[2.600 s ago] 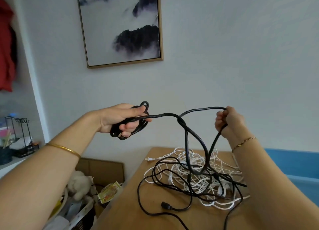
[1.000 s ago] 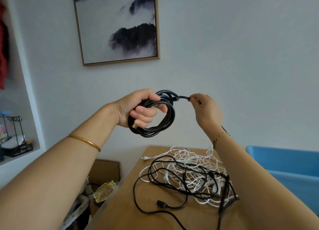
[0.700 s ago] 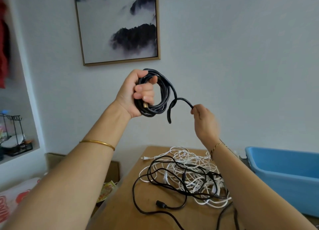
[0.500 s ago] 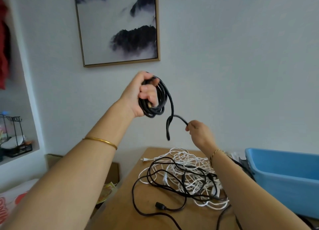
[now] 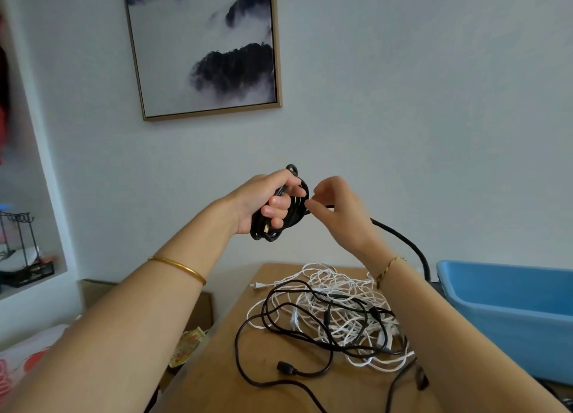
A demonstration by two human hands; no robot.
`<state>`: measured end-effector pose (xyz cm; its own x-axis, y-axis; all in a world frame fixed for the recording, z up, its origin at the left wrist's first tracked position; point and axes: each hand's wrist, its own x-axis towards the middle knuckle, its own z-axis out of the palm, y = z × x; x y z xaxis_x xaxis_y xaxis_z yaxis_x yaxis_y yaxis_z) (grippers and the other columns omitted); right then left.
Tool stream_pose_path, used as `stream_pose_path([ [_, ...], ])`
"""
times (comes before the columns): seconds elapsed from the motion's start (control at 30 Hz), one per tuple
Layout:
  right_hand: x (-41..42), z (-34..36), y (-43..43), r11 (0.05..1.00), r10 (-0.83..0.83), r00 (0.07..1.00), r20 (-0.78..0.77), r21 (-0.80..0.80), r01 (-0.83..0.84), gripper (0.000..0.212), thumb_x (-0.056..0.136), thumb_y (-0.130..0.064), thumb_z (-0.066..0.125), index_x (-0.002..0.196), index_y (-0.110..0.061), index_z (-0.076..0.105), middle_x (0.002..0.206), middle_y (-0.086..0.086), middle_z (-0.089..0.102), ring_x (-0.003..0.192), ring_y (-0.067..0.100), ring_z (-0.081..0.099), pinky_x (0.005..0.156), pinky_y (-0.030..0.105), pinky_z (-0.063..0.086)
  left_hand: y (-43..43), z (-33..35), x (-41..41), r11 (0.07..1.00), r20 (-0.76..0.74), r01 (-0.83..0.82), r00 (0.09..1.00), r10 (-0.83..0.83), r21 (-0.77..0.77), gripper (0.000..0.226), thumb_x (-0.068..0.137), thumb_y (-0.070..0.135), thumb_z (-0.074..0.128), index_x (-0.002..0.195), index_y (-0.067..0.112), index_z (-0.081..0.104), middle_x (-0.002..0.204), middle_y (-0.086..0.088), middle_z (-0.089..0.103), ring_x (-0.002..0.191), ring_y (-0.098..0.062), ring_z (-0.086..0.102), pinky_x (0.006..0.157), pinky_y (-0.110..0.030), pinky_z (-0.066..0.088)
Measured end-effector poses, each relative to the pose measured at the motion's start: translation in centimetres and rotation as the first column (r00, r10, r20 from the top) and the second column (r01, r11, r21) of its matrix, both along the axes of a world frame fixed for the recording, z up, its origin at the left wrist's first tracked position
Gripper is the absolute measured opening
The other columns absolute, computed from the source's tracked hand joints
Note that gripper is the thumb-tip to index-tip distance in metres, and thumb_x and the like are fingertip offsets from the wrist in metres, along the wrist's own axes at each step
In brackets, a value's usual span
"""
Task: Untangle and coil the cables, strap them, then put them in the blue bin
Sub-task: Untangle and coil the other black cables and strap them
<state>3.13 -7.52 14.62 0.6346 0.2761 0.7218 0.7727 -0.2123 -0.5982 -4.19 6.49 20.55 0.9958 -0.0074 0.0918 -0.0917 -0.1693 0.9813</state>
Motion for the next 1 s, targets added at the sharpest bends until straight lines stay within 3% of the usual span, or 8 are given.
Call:
stream_pose_path([
  [0.13,0.1,0.6,0.4,0.945,-0.211,0.955,0.208,-0.208,0.253,0.014,0.095,-0.029,0.05,0.091,-0.016,0.05,0.085,-0.004,0.057,0.083,0.024,0.058,0.074,0.033,0.039,-0.1,-0.1,-0.1,0.997,-0.024,0.06,0.998,-0.059,0.044,0.023,0.094,0.025,0.043,0.087,0.009,0.058,0.038,0.009,0.025,0.03,-0.005,0.021,0.037,-0.018,0.028],
  [0.3,0.6,1.6,-1.2,0.879,-0.348,0.801,0.488,-0.127,0.459,0.012,0.095,-0.022,0.051,0.1,-0.014,0.058,0.095,-0.002,0.067,0.09,0.024,0.06,0.089,0.035,0.034,0.5,-0.5,-0.5,0.964,-0.205,0.155,0.972,-0.111,0.214,0.022,0.094,0.027,0.049,0.089,0.007,0.058,0.039,0.009,0.028,0.03,-0.003,0.023,0.036,-0.017,0.028],
  [0.53,2.1,0.8,-1.1,0.879,-0.244,0.749,0.616,-0.186,0.439,0.039,0.09,-0.041,0.034,0.091,-0.015,0.063,0.083,-0.001,0.062,0.074,0.023,0.059,0.073,0.034,0.037,2.0,-1.1,-0.9,0.883,-0.257,0.441,0.845,-0.468,-0.16,0.022,0.079,0.029,0.057,0.082,0.007,0.059,0.033,0.011,0.032,0.024,0.001,0.026,0.029,-0.014,0.029],
  [0.67,2.5,1.2,-1.2,0.925,-0.153,0.825,0.544,-0.215,0.314,0.047,0.09,-0.054,0.019,0.075,-0.022,0.051,0.076,-0.006,0.049,0.074,0.019,0.043,0.069,0.03,0.026,3.2,-1.5,-0.4,0.646,-0.159,0.656,0.643,-0.749,-0.391,0.026,0.088,0.024,0.056,0.094,-0.001,0.063,0.039,0.006,0.046,0.031,-0.006,0.028,0.036,-0.018,0.041],
  [0.77,2.3,0.4,-0.8,0.982,-0.078,0.918,0.389,-0.128,0.138,0.044,0.091,-0.051,0.021,0.063,-0.025,0.042,0.064,-0.01,0.043,0.066,0.016,0.04,0.065,0.029,0.029,3.3,-1.1,-0.1,0.55,-0.062,0.683,0.6,-0.798,-0.481,0.028,0.092,0.022,0.047,0.098,-0.004,0.057,0.042,0.003,0.041,0.034,-0.009,0.032,0.04,-0.021,0.04],
  [0.83,2.5,-0.5,-1.2,0.998,-0.036,0.963,0.267,-0.044,0.049,0.049,0.091,-0.049,0.027,0.065,-0.017,0.053,0.063,0.0,0.052,0.065,0.019,0.047,0.063,0.034,0.036,3.8,-0.3,-0.2,0.576,-0.023,0.644,0.656,-0.754,-0.504,0.026,0.088,0.021,0.054,0.093,-0.004,0.059,0.04,0.004,0.04,0.033,-0.008,0.029,0.039,-0.021,0.04],
  [0.9,3.0,-1.6,-1.9,0.999,-0.029,0.983,0.182,-0.026,0.034,0.046,0.093,-0.045,0.038,0.077,-0.005,0.057,0.07,0.007,0.055,0.067,0.021,0.049,0.064,0.037,0.038,4.4,0.3,-0.6,0.707,-0.029,0.536,0.788,-0.615,-0.461,0.023,0.076,0.022,0.065,0.084,0.001,0.064,0.035,0.007,0.041,0.031,-0.004,0.022,0.033,-0.018,0.039],
  [1.0,3.1,-2.8,-2.2,0.999,-0.031,0.999,0.03,-0.031,0.032,0.027,0.097,-0.029,0.048,0.082,-0.007,0.055,0.066,-0.004,0.048,0.061,0.011,0.042,0.06,0.03,0.034,4.1,0.6,-1.2,0.796,0.051,0.398,0.905,-0.423,-0.455,0.021,0.071,0.025,0.06,0.075,0.005,0.063,0.031,0.008,0.035,0.025,-0.004,0.021,0.029,-0.015,0.034],
])
